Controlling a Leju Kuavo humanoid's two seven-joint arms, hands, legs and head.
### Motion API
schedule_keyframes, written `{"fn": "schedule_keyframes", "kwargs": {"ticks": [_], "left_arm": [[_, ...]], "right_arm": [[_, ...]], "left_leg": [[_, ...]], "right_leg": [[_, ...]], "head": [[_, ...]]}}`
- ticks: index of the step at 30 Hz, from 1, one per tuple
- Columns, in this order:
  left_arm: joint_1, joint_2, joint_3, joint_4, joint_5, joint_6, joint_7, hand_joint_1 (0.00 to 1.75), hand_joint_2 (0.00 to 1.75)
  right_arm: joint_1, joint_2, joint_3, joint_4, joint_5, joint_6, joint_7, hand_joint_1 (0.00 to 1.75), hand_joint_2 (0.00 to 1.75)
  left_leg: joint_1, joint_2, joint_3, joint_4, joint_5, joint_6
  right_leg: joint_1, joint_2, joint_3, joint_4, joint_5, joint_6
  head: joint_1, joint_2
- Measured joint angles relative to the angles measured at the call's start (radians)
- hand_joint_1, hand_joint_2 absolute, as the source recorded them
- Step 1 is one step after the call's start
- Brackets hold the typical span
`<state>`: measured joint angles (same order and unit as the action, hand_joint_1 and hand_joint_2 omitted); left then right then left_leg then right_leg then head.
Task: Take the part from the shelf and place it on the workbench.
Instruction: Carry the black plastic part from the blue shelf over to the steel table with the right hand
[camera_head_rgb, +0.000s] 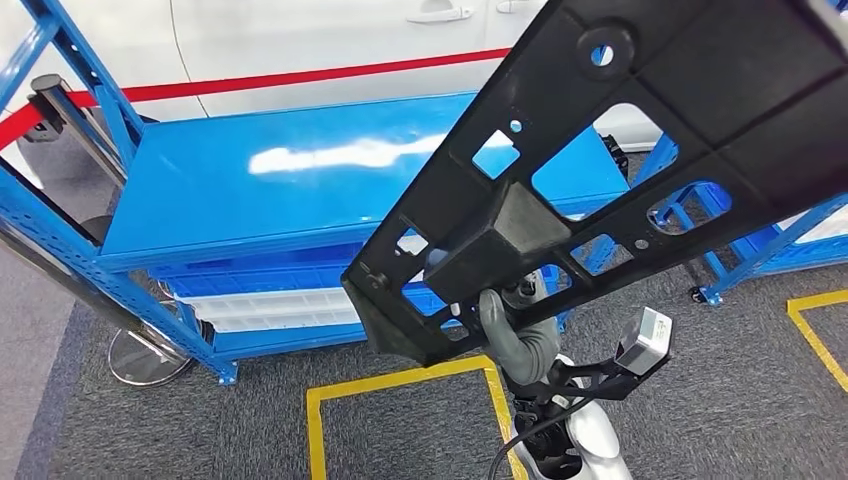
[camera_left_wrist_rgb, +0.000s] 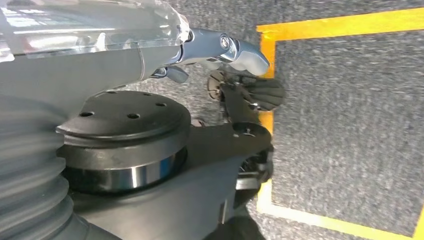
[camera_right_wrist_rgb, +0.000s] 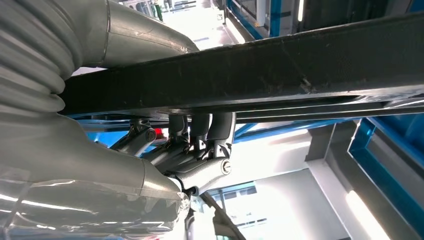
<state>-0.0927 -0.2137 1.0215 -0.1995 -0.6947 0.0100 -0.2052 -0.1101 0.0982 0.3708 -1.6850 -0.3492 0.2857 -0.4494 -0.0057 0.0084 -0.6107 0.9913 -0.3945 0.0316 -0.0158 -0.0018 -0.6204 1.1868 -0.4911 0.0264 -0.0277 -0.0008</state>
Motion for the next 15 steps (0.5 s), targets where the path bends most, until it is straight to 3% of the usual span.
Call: {"fn": "schedule_keyframes", "kwargs": {"ticks": [2,4,6,7,9,11,12,13,15], "left_arm": [[0.0,0.0,0.0,0.0,0.0,-0.001,-0.001,0.0,1.75],[0.0,-0.001,0.001,0.0,0.0,-0.002,-0.001,0.0,1.75],[0.0,-0.001,0.001,0.0,-0.004,-0.003,0.001,0.0,1.75],[0.001,-0.001,0.001,0.0,-0.007,-0.004,0.003,0.0,1.75],[0.001,-0.001,0.001,0.0,-0.016,-0.007,0.009,0.0,1.75],[0.001,-0.001,0.001,0.0,-0.025,-0.01,0.018,0.0,1.75],[0.002,-0.001,0.001,0.0,-0.028,-0.011,0.021,0.0,1.75],[0.002,-0.001,0.001,0.0,-0.03,-0.012,0.023,0.0,1.75],[0.001,0.0,0.001,0.0,-0.032,-0.013,0.025,0.0,1.75]], "right_arm": [[0.0,0.0,0.0,0.003,0.001,0.0,0.0,1.75,1.75],[0.0,0.0,-0.003,0.004,0.003,-0.003,0.003,1.75,1.75],[0.001,0.0,-0.008,0.006,0.01,-0.016,0.013,1.75,1.75],[0.004,0.001,-0.011,0.007,0.016,-0.026,0.019,1.75,1.75],[0.018,0.001,-0.019,0.005,0.027,-0.046,0.028,1.75,1.75],[0.045,0.002,-0.03,0.002,0.035,-0.06,0.031,1.75,1.75],[0.06,0.002,-0.035,0.001,0.037,-0.064,0.032,1.75,1.75],[0.072,0.002,-0.038,0.001,0.039,-0.067,0.032,1.75,1.75],[0.089,0.002,-0.044,-0.002,0.042,-0.07,0.032,1.75,1.75]], "left_leg": [[-0.002,-0.001,-0.021,0.015,0.012,-0.009],[-0.001,-0.002,-0.027,0.019,0.025,-0.02],[0.001,-0.003,-0.033,0.02,0.029,-0.033],[0.003,-0.004,-0.042,0.036,0.008,-0.039],[0.006,-0.005,-0.074,0.124,-0.082,-0.048],[0.009,-0.005,-0.107,0.256,-0.168,-0.052],[0.009,-0.005,-0.108,0.299,-0.179,-0.053],[0.01,-0.005,-0.091,0.31,-0.169,-0.053],[0.009,-0.005,-0.001,0.225,-0.12,-0.048]], "right_leg": [[0.005,0.001,0.092,-0.126,-0.01,-0.011],[0.012,0.002,0.115,-0.169,-0.022,-0.026],[0.01,0.001,0.104,-0.173,-0.005,-0.041],[0.009,-0.001,0.095,-0.176,0.007,-0.049],[0.006,-0.004,0.069,-0.178,0.031,-0.058],[0.007,-0.004,0.034,-0.177,0.056,-0.06],[0.008,-0.005,0.016,-0.175,0.068,-0.059],[0.008,-0.005,-0.001,-0.174,0.08,-0.057],[0.008,-0.005,-0.03,-0.169,0.101,-0.053]], "head": [[-0.001,0.0],[0.003,0.0],[0.006,0.0],[0.005,0.0],[0.004,0.0],[0.004,0.0],[0.003,0.0],[0.003,0.0],[0.003,0.0]]}}
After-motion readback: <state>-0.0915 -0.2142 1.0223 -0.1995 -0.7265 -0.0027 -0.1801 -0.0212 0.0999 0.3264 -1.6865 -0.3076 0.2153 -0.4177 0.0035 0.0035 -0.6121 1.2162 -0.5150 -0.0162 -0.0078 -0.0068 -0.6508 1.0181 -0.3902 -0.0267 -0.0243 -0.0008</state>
